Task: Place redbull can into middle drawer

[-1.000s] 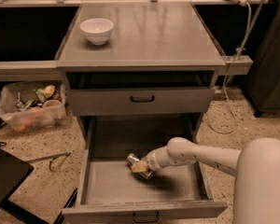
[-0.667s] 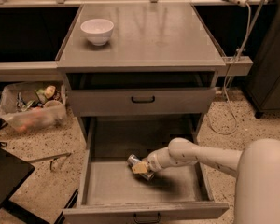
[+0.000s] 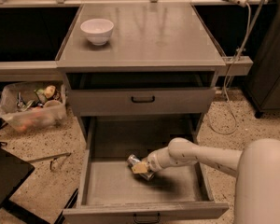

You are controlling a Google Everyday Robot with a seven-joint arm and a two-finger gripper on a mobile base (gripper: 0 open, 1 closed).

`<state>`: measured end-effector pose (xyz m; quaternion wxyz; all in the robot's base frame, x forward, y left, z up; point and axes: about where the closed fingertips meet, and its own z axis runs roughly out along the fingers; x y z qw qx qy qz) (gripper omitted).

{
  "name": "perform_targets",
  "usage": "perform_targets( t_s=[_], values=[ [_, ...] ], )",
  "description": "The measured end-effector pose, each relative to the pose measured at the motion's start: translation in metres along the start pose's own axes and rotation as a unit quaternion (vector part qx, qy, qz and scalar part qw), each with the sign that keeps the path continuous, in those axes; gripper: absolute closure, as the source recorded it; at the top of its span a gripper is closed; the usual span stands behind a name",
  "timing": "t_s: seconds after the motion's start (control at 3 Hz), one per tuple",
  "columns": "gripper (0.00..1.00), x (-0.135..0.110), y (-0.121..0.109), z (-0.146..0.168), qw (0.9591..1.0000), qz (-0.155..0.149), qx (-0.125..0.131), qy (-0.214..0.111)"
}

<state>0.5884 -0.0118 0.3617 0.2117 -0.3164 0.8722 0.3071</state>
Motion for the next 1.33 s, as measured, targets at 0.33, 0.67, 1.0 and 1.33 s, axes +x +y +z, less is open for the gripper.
perform_targets(
  t_s=[0.33,0.67,1.0,1.33],
  values=[
    [0.36,0.0,0.0,0.0,1.0,0.0,0.0,0.0],
    [0.13,0.0,0.0,0.0,1.0,0.0,0.0,0.0],
    [0.0,0.0,0.0001,0.0001,1.0,0.0,0.0,0.0],
    [0.0,0.0,0.0001,0.0001,1.0,0.0,0.0,0.0]
  ],
)
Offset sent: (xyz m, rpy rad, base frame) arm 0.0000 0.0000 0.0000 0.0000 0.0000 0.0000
